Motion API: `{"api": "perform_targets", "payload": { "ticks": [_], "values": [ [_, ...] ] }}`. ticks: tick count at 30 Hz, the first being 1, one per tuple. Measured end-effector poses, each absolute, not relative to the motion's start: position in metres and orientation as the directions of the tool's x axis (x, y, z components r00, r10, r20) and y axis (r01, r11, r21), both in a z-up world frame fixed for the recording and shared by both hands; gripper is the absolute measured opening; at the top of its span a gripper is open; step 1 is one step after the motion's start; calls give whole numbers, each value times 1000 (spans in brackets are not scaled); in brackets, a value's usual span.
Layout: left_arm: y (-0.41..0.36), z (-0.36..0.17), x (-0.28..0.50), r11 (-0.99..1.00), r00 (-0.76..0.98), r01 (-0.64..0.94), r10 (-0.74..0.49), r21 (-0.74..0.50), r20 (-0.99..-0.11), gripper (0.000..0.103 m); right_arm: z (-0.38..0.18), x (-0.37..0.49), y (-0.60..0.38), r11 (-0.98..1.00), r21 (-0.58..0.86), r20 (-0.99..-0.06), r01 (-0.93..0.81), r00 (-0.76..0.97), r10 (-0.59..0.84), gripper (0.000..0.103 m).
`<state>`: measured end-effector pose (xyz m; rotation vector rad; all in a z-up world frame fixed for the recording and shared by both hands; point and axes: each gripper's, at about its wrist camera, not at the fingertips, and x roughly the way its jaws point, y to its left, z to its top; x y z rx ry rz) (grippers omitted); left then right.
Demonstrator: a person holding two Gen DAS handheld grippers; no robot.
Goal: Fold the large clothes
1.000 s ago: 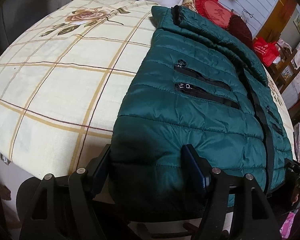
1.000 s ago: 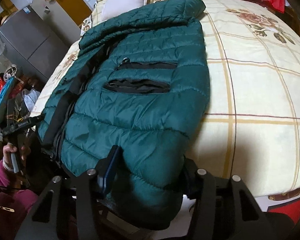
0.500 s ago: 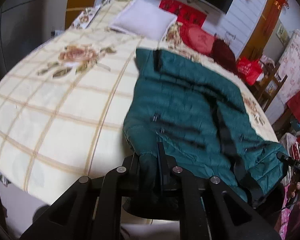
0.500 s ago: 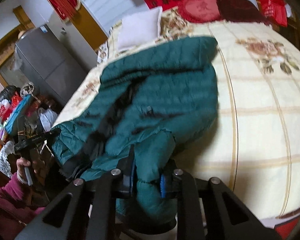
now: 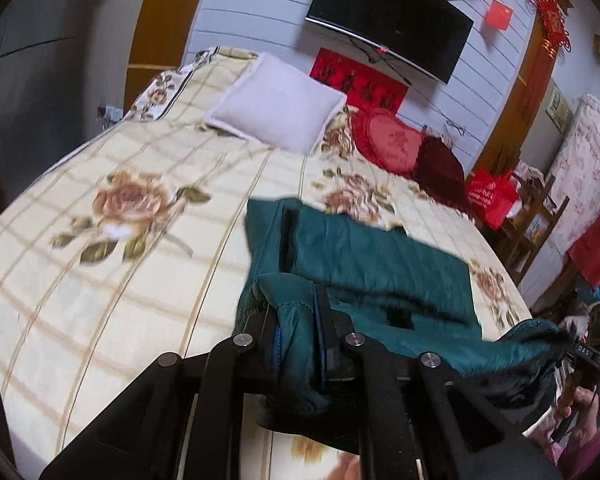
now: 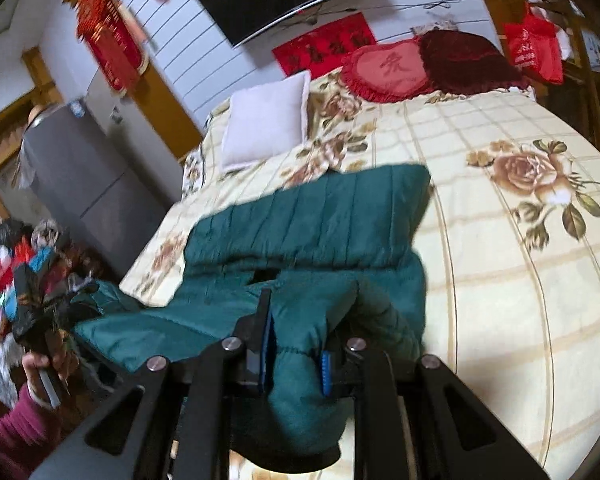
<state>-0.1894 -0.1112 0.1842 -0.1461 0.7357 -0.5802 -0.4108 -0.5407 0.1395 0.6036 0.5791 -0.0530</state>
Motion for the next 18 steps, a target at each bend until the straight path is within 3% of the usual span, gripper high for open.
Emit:
{"api": "perform_targets", "payload": {
  "ticks": [9,18],
  "values": [
    [-175,179,-95,883,641,371,-468,-288,-608,20,134,-316,-595,794,520,-564,316,824,42,18],
    [-213,130,-26,915,632,306,-402,-262,-663,23,78,-235,-643,712,541,-632,449,775,-8,18]
  ]
}}
